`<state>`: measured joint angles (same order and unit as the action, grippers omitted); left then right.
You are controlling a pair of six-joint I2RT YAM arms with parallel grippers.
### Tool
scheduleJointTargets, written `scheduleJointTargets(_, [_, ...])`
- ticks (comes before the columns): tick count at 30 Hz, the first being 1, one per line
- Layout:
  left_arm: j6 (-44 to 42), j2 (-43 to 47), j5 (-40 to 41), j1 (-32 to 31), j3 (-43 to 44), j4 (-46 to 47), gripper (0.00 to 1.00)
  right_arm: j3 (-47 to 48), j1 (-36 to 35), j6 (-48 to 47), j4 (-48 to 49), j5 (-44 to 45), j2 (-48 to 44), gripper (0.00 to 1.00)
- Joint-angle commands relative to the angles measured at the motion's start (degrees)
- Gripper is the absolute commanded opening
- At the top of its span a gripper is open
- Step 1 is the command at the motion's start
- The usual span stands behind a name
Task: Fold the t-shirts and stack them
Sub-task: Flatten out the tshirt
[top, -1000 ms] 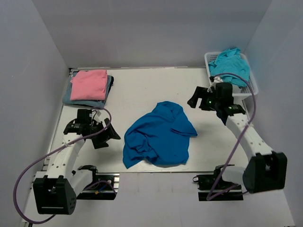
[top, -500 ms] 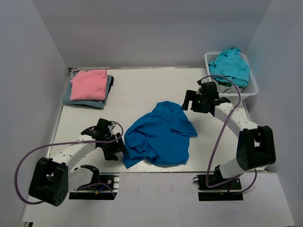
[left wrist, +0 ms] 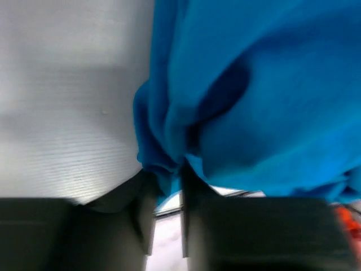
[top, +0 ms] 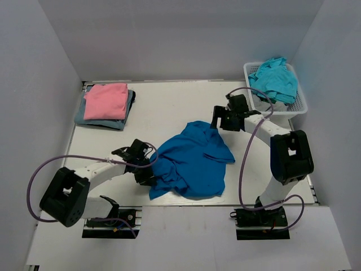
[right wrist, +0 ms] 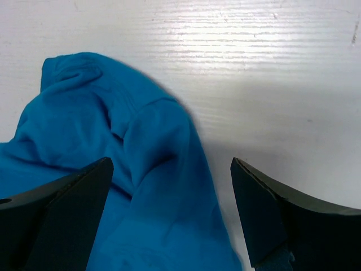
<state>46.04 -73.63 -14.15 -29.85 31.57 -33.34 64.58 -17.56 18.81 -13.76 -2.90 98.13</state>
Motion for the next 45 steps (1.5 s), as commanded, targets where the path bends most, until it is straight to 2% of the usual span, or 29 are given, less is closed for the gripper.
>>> scheduleJointTargets(1, [-0.60,-3.18,8.87,-1.09,0.50,0.83,0.21,3.45,-0.98,-1.40,3.74,1.23,2.85,0.91])
scheduleJointTargets(2, [-0.60,-3.19,9.40,-1.09,1.03,-0.22,0.15,3.80,-1.07,-2.19,3.65,1.23,3.56,0.91])
scheduleJointTargets(3, [-0.60,-3.19,10.10,-1.09,1.04,-1.01,0.04,5.02,-2.03,-2.72,3.83,0.79,5.30,0.91])
scheduleJointTargets(4, [-0.60,-2.67,11.68,-1.09,1.56,-1.89,0.00,5.21,-2.21,-3.07,3.83,0.70,6.02,0.91])
scheduleJointTargets(8, [-0.07,2.32,14.50,-1.09,3.49,-6.20,0.00,7.31,-3.79,-4.48,2.42,1.22,9.88,0.91])
scheduleJointTargets(9, [-0.07,3.48,15.37,-1.09,3.50,-7.51,0.00,7.67,-4.14,-4.66,1.81,1.49,10.06,0.85])
scheduleJointTargets(10, [-0.07,4.45,15.90,-1.09,4.37,-8.14,0.00,7.58,-4.41,-4.83,1.72,1.66,10.85,0.75])
scheduleJointTargets(11, [-0.07,5.93,16.69,-1.09,5.51,-8.66,0.00,7.41,-4.50,-4.57,1.89,1.84,11.21,0.48])
scheduleJointTargets(13, [-0.07,6.56,18.45,-1.09,7.27,-11.30,0.00,7.93,-4.58,-4.22,1.72,2.63,11.65,0.06])
scheduleJointTargets(14, [-0.07,6.56,19.33,-1.09,9.45,-12.52,0.00,8.28,-4.67,-2.65,0.76,4.81,11.82,0.00])
scheduleJointTargets(18, [2.11,6.56,27.92,-1.09,17.19,-19.55,0.00,9.08,-4.50,-2.02,1.71,10.09,6.40,0.00])
scheduleJointTargets(22, [4.58,6.56,38.21,-0.48,30.52,-28.60,0.00,12.23,-4.06,-2.90,1.02,17.90,-2.22,0.00])
scheduleJointTargets(26, [4.58,7.70,50.59,-0.47,42.93,-30.91,0.00,17.15,-4.06,-7.73,-1.62,23.71,-13.45,0.00])
scheduleJointTargets(29, [1.35,9.11,54.49,-0.48,51.46,-29.69,0.00,18.82,-4.14,-9.84,-2.59,26.70,-19.97,0.00])
scheduleJointTargets(31, [-2.25,10.42,55.20,0.05,57.00,-28.10,0.00,20.15,-4.15,-11.41,-2.85,28.20,-23.40,0.00])
scheduleJointTargets(35, [-7.96,14.37,55.20,0.05,61.59,-20.21,0.00,22.78,-4.06,-13.97,-2.06,29.09,-30.26,0.00])
scheduleJointTargets(40, [-13.51,17.81,55.20,0.05,69.84,-15.71,0.00,29.72,-4.06,-16.87,-3.82,29.70,-37.04,0.00])
scheduleJointTargets(45, [-20.63,22.20,45.02,0.05,76.08,-8.07,0.00,37.19,-4.23,-18.37,-5.48,27.42,-41.17,0.00])
